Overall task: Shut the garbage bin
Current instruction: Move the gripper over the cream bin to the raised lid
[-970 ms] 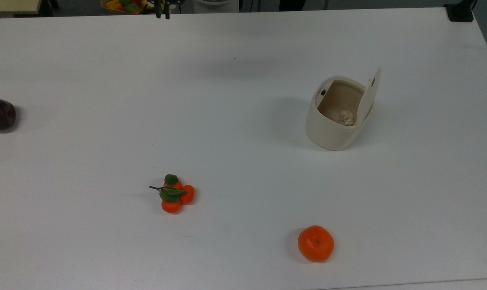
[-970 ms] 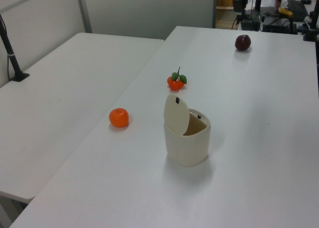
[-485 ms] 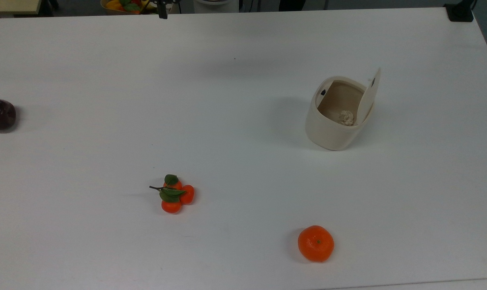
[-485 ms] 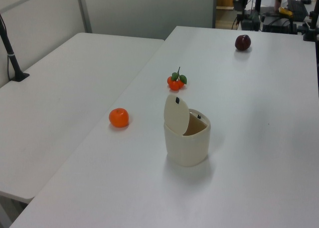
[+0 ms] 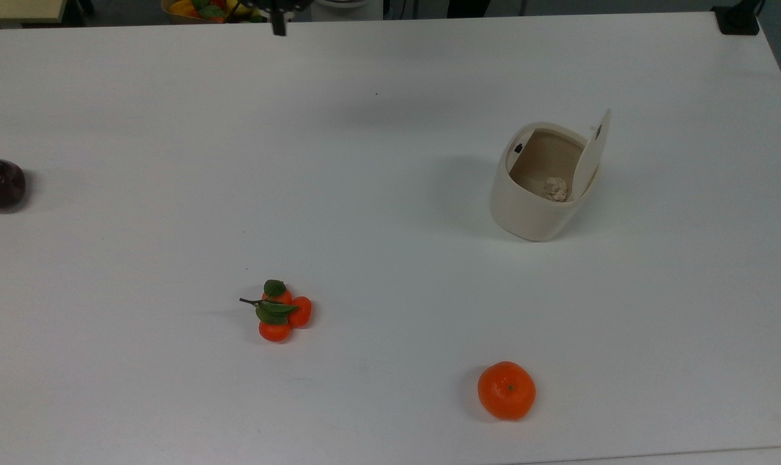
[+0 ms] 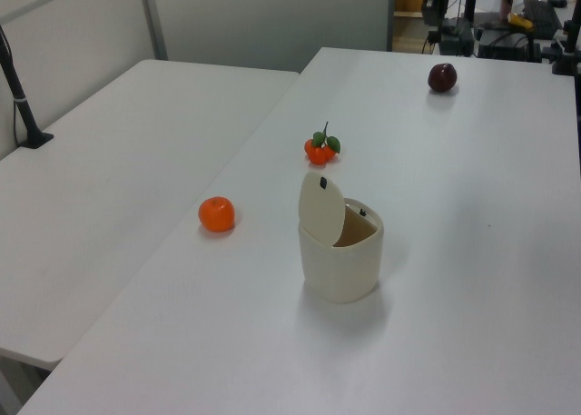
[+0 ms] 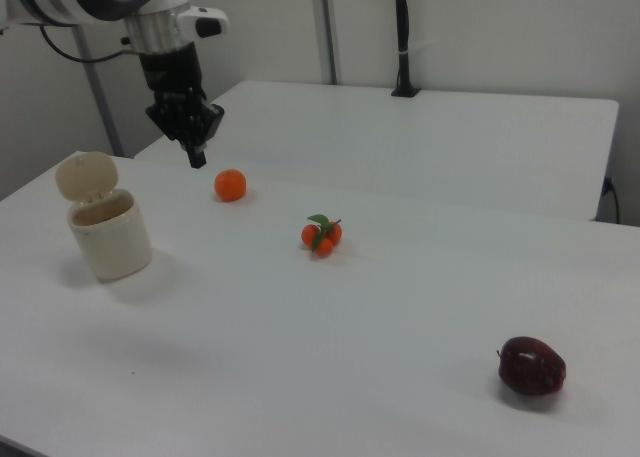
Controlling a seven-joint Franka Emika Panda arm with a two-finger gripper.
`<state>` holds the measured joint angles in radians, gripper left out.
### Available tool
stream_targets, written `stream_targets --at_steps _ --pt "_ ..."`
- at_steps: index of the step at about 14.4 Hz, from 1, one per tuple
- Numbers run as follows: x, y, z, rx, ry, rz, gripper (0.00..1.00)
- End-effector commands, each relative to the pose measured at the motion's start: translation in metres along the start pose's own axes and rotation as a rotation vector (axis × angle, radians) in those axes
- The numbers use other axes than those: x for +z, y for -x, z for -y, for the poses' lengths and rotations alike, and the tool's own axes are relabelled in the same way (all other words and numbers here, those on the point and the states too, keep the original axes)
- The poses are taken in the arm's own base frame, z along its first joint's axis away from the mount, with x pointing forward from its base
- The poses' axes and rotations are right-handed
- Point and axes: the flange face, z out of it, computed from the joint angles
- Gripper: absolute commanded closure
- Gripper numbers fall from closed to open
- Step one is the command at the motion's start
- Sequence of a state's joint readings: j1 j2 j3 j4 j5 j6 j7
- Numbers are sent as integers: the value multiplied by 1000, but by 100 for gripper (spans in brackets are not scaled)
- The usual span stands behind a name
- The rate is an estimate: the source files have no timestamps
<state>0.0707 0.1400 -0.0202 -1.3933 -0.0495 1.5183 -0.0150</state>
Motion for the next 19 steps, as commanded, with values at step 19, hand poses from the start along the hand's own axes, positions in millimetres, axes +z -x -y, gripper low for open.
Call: stream_targets --at_steps 19 --pt "47 -26 344 -484 -175 -476 100"
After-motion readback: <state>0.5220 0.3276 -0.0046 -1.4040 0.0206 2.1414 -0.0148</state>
